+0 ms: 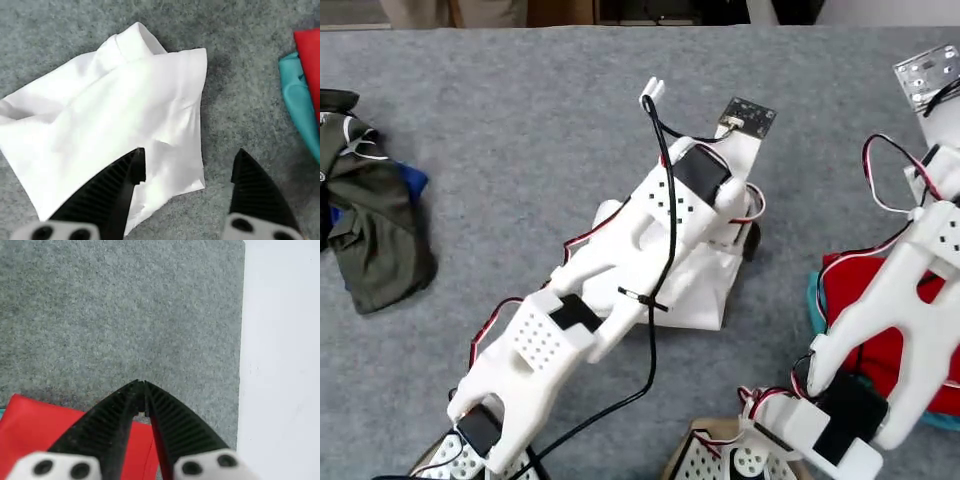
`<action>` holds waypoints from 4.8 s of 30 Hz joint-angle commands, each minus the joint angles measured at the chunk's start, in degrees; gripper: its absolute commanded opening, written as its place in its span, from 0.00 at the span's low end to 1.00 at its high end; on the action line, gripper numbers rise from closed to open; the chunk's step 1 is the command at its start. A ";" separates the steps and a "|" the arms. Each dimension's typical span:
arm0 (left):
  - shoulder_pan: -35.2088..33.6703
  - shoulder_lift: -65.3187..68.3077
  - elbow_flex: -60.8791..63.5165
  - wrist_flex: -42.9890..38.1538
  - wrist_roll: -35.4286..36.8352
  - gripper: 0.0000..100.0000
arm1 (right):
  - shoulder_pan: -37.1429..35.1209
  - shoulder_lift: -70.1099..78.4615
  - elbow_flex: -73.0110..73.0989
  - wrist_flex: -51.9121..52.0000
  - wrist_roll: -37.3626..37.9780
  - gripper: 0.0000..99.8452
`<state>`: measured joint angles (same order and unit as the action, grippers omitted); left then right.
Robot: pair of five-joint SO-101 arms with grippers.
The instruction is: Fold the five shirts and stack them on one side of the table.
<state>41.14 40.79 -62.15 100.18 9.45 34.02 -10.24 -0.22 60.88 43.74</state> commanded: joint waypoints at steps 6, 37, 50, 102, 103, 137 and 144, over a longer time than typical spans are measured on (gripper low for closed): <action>-16.26 -4.70 -2.29 0.62 -0.18 0.25 | -7.43 -1.45 -1.10 3.52 -2.64 0.01; -29.89 19.74 -8.79 -1.49 -4.92 0.11 | -52.79 2.42 33.19 -0.53 -29.27 0.01; -30.15 19.91 -9.49 -1.41 -4.92 0.11 | -44.44 0.04 34.95 14.77 -15.38 0.01; -24.97 -33.01 68.84 -22.68 -0.79 0.11 | -41.71 39.52 -16.84 19.52 -20.92 0.01; -26.37 -32.75 65.76 -21.19 -0.70 0.11 | -41.71 39.52 -18.51 21.71 -20.92 0.01; -34.37 -10.33 28.84 -24.35 -0.88 0.02 | -48.75 -10.42 19.65 24.70 -21.01 0.01; -34.11 3.82 13.19 -12.92 -0.88 0.02 | -49.45 -12.70 44.44 6.15 -28.92 0.01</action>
<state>6.95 42.29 -40.97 83.03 8.57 -14.51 -19.74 37.85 72.48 17.45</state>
